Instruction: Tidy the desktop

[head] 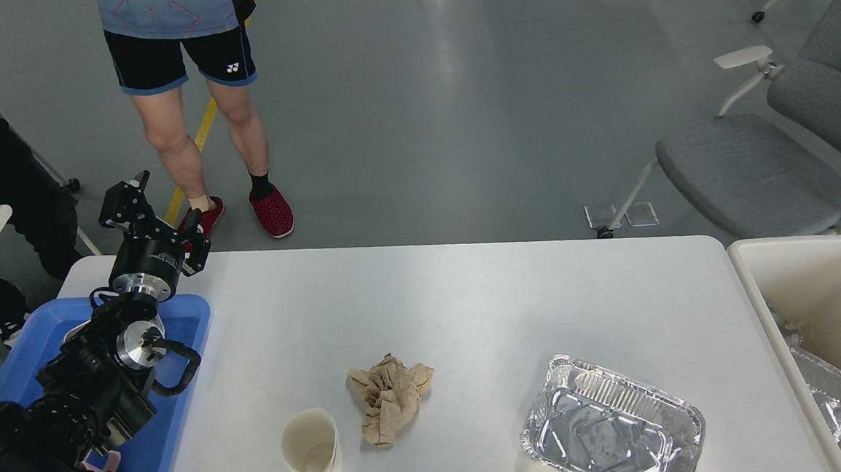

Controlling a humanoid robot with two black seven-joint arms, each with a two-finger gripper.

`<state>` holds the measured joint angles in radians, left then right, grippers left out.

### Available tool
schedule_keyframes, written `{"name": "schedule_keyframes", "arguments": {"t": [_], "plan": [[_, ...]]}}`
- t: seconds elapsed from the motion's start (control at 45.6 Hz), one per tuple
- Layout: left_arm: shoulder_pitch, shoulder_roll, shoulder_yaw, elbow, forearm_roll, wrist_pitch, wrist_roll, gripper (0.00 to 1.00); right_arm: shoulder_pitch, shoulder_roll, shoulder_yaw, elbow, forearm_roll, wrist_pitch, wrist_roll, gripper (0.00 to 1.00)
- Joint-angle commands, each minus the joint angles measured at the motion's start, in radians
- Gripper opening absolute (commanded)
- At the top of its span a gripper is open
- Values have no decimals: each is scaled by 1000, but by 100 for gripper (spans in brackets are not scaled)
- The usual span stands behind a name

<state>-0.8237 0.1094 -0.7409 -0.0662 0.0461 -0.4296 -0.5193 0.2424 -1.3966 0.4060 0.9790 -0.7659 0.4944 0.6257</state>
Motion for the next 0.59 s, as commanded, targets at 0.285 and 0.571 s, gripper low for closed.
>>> {"name": "schedule_keyframes", "arguments": {"t": [0.285, 0.571], "plan": [[-3, -19, 1, -3, 1, 2, 2, 96, 126, 369, 4, 3, -549, -2, -3, 100], [-3, -31, 1, -3, 1, 2, 2, 96, 132, 476, -3, -3, -739, -5, -7, 100]]}}
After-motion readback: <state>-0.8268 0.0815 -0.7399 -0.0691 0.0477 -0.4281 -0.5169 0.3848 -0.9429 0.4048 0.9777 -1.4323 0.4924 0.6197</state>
